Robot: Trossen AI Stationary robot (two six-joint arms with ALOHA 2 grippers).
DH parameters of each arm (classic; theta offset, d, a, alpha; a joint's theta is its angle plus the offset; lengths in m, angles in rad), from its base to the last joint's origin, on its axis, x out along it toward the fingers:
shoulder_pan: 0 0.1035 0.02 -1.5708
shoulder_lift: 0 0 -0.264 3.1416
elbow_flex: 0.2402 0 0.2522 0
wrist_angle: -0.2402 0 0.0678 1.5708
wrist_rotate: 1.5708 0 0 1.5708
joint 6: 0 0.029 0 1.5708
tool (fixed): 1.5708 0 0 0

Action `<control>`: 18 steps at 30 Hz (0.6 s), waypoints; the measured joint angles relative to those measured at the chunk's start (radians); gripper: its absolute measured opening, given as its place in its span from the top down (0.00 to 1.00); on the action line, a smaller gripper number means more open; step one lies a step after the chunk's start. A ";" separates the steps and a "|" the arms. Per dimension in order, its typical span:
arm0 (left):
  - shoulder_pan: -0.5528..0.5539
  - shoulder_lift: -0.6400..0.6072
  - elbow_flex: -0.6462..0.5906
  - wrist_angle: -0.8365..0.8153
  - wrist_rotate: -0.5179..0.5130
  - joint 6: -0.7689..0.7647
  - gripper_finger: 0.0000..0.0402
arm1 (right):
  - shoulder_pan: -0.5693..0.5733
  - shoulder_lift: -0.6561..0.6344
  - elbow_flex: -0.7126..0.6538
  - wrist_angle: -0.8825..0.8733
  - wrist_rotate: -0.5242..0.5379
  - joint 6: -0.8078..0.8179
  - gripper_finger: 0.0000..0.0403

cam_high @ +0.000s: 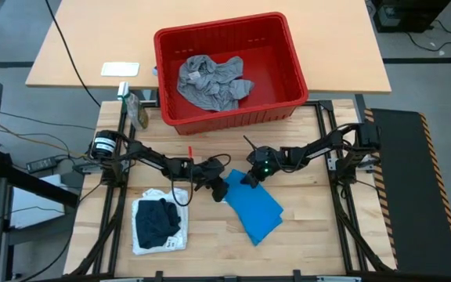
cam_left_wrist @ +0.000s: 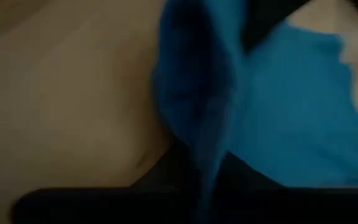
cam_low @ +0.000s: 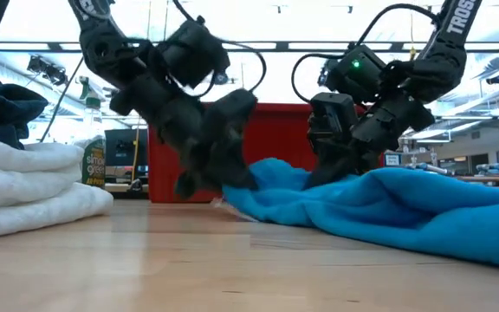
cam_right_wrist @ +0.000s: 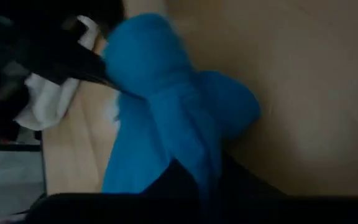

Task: Fold laundry
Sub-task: Fold the light blue shorts

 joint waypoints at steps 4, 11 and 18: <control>0.020 -0.085 0.000 -0.017 0.016 0.094 0.97 | 0.004 -0.078 -0.001 0.012 0.138 -0.066 0.94; 0.097 -0.288 0.077 -0.212 0.015 0.320 0.97 | 0.011 -0.255 0.022 0.017 0.303 -0.339 0.96; 0.097 -0.407 0.444 -0.571 0.008 0.637 0.97 | 0.038 -0.429 0.231 -0.086 0.472 -0.709 0.96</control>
